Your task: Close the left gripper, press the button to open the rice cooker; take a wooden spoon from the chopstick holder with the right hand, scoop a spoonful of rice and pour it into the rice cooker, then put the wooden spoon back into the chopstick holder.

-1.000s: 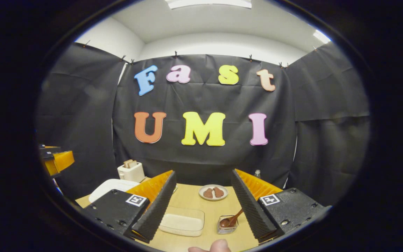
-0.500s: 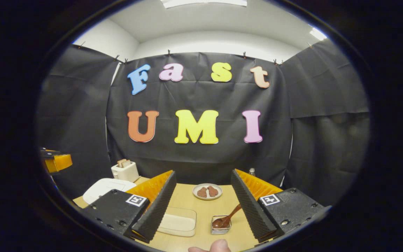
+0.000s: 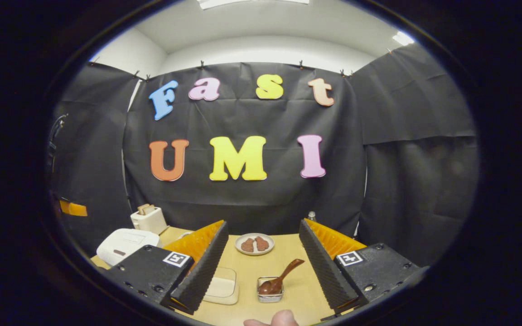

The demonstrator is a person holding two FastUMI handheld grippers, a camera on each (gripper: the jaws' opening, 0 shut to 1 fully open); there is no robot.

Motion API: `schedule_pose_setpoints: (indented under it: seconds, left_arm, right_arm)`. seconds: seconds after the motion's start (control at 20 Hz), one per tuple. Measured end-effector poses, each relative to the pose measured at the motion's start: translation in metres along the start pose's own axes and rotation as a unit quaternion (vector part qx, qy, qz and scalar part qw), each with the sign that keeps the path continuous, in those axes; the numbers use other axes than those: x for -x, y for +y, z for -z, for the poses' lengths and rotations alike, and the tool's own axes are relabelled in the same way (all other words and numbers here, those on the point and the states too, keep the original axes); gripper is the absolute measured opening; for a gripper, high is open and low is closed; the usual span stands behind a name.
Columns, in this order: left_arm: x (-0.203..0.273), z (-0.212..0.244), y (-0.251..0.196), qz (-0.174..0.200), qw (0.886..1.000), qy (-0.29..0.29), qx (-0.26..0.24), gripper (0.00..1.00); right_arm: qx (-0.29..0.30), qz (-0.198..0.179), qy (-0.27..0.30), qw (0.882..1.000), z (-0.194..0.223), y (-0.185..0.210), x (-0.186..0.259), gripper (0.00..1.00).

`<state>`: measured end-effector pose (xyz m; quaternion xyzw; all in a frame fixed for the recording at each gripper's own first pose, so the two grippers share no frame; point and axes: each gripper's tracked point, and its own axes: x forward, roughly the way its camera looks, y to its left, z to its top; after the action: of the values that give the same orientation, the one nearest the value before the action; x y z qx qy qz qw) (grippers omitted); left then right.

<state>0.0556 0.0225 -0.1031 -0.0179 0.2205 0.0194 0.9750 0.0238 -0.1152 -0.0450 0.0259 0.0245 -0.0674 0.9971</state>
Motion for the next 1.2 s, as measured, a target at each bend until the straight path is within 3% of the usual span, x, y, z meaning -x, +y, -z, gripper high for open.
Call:
schedule_pose_setpoints:
  seconds: [0.2, 0.55, 1.15, 1.2]
  left_arm:
    - [-0.021, 0.028, 0.003, 0.018, 0.996, 0.09, 0.023, 0.01]
    - [-0.068, 0.082, 0.005, 0.038, 0.982, 0.182, 0.034, 0.0]
    - [-0.09, 0.119, 0.013, 0.028, 0.972, 0.221, 0.081, 0.0]
    - [-0.09, 0.127, 0.014, 0.025, 0.966, 0.241, 0.092, 0.0]
  right_arm:
    - [-0.009, 0.024, 0.01, 1.0, 0.007, -0.025, -0.006, 1.0]
    - [-0.006, 0.042, 0.028, 0.999, 0.018, -0.046, -0.008, 1.0]
    - [0.007, 0.052, 0.056, 0.997, 0.034, -0.054, -0.004, 1.0]
    - [0.006, 0.05, 0.056, 0.997, 0.033, -0.051, -0.004, 0.99]
